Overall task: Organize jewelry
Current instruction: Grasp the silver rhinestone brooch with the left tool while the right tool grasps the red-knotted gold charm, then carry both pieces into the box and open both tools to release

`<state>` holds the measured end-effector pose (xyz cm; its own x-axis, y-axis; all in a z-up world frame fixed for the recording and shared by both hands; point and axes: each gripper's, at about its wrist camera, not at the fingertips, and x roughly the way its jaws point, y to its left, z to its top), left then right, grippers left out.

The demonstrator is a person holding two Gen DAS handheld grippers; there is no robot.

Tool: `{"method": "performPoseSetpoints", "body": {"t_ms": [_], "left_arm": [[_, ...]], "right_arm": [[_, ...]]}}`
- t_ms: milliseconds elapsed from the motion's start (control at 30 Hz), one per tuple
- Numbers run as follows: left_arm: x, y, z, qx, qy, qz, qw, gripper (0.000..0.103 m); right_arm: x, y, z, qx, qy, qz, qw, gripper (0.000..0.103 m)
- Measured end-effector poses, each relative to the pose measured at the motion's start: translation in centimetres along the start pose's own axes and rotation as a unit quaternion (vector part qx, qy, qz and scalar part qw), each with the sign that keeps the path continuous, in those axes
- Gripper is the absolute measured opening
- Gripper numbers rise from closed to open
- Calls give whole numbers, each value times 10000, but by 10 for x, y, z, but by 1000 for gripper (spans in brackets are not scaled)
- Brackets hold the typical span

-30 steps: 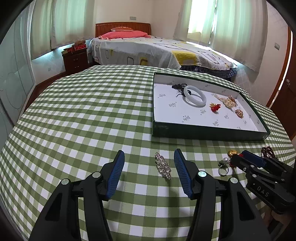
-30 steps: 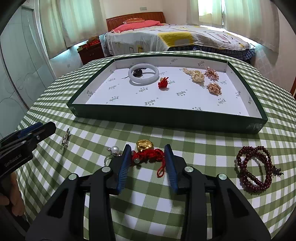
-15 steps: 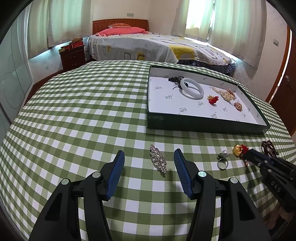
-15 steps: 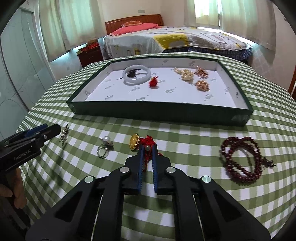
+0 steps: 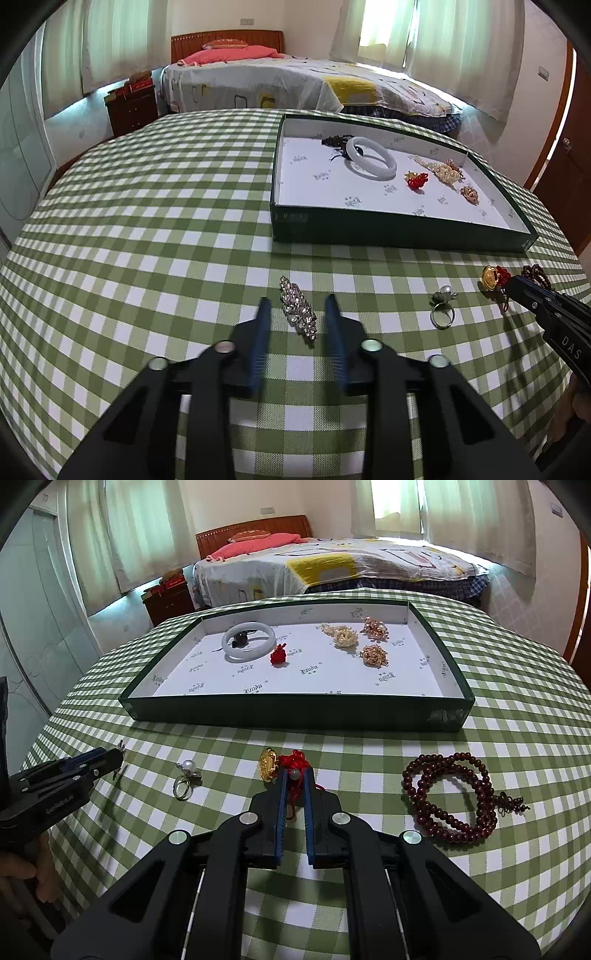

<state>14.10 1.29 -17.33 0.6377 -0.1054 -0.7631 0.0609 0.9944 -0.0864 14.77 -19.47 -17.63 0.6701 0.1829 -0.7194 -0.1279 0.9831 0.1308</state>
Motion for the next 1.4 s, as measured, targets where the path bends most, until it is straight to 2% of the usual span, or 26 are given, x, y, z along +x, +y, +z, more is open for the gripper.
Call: {"method": "performPoseSetpoints", "body": {"t_ms": [133, 400, 733, 1067, 1400], "left_arm": [[1, 1, -1, -25, 12, -22, 10000, 16], [0, 3, -2, -67, -58, -83, 9999, 14], [-23, 1, 10, -40, -449, -94, 9989, 14], [-43, -12, 37, -14, -842, -309, 9960, 14], [-39, -31, 78, 67, -1202, -473, 9916, 14]], "right_arm": [[0, -1, 0, 14, 6, 5, 10000, 9], [-3, 0, 0, 8, -74, 16, 10000, 9], [-20, 3, 9, 11, -361, 45, 9993, 9], [-37, 4, 30, 48, -686, 87, 9976, 9], [-33, 3, 76, 34, -1073, 84, 9942, 9]]}}
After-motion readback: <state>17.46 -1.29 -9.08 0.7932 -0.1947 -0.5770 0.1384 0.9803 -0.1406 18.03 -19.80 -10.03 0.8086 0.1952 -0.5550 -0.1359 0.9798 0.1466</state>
